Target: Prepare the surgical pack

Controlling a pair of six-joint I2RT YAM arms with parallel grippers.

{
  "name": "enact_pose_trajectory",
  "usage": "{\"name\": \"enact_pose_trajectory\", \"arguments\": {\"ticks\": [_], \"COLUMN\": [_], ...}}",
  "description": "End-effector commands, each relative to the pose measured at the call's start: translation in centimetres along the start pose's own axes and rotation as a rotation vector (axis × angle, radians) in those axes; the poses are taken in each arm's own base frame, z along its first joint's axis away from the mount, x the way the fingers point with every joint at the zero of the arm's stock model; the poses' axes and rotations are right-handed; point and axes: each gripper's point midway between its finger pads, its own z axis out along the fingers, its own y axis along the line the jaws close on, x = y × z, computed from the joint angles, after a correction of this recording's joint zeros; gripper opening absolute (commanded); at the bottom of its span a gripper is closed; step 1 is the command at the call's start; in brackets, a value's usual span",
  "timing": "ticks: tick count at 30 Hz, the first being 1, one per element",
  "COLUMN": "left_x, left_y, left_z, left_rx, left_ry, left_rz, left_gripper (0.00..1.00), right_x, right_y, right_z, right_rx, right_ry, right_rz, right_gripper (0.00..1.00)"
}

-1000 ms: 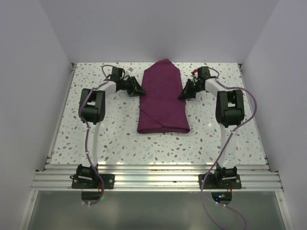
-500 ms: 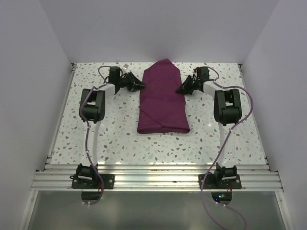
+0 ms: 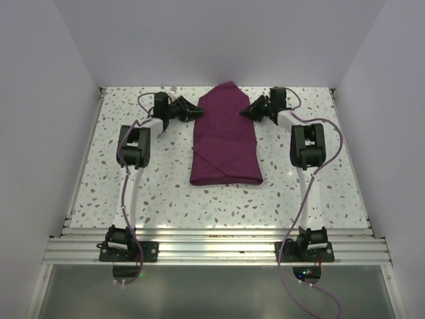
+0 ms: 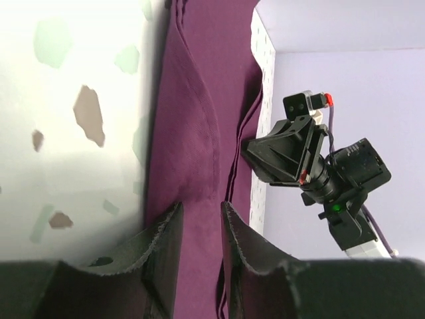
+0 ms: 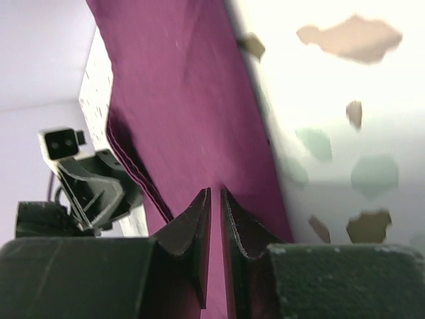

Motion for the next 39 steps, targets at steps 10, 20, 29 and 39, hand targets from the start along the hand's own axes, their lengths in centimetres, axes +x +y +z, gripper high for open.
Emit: {"name": "enact_pose_trajectory", "arguments": {"ticks": [10, 20, 29, 39], "left_x": [-8.1, -9.7, -7.5, -6.9], "left_y": [-3.6, -4.9, -4.5, -2.6], "left_z": [-1.1, -2.0, 0.9, 1.6], "left_rx": [0.125, 0.006, -0.040, -0.119], "left_ry": [-0.247, -0.341, -0.348, -0.369], "left_rz": [0.074, 0.345, 0.425, 0.408], "left_gripper": [0.38, 0.51, 0.55, 0.55], "right_x": [-5.9, -9.0, -9.5, -10.3], "right_y": [0.0, 5.0, 4.3, 2.2], "right_z": [3.0, -0.1, -1.4, -1.4], "right_rx": [-0.004, -0.047, -0.008, 0.094], "right_ry": [-0.162, -0.255, -0.254, -0.267], "right_rz": [0.012, -0.246, -0.341, -0.370], "right_gripper": [0.24, 0.42, 0.58, 0.62]}}
